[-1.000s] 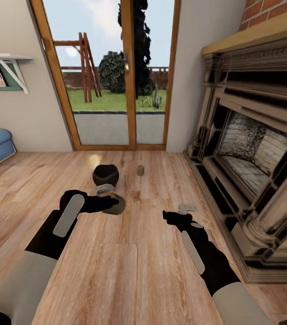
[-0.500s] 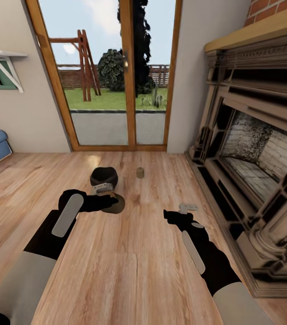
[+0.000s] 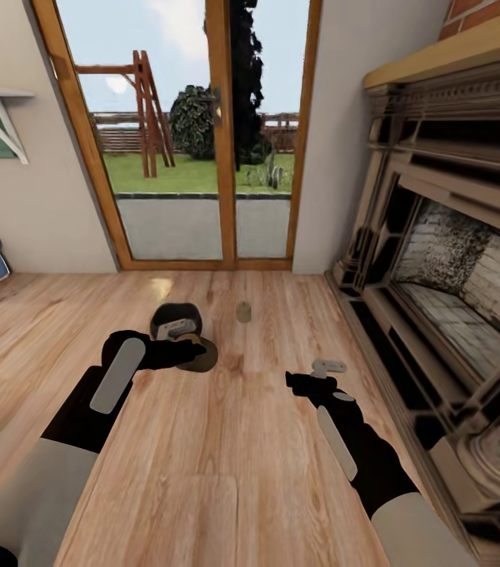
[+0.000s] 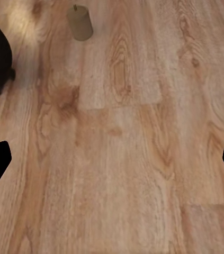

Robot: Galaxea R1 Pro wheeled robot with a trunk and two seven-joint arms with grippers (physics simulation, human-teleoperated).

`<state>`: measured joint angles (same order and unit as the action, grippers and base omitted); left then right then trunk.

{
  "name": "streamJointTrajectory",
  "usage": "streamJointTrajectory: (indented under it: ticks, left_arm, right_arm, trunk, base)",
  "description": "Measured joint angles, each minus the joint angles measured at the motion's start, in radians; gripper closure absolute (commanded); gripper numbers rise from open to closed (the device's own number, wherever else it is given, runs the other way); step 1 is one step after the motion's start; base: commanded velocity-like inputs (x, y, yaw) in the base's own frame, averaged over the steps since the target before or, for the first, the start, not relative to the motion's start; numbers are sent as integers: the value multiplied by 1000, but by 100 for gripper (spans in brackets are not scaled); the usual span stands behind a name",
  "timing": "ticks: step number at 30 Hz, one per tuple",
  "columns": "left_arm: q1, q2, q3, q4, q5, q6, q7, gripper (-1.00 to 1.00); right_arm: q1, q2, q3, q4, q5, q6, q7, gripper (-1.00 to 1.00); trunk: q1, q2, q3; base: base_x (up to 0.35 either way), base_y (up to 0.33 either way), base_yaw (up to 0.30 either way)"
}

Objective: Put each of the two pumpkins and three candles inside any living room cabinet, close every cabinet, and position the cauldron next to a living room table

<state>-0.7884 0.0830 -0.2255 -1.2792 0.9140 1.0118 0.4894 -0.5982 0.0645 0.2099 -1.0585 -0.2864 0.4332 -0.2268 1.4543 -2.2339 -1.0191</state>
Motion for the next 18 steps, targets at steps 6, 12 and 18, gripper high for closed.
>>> streamJointTrajectory:
  ticks: [6,12,18]
  left_arm:
    - [0,-1,0,0,0,0,0,100]
    - [0,-1,0,0,-1,0,0,100]
    - [0,0,0,0,0,0,0,100]
  right_arm:
    - [0,-1,-1,6,2,-34,1,-100]
    - [0,-1,-1,8,3,-43,1,-100]
    - [0,-1,-1,9,2,-44,1,-100]
  trunk:
    - [0,0,0]
    - [0,0,0]
    - [0,0,0]
  base:
    - [335,0,0]
    - [335,0,0]
    - [335,0,0]
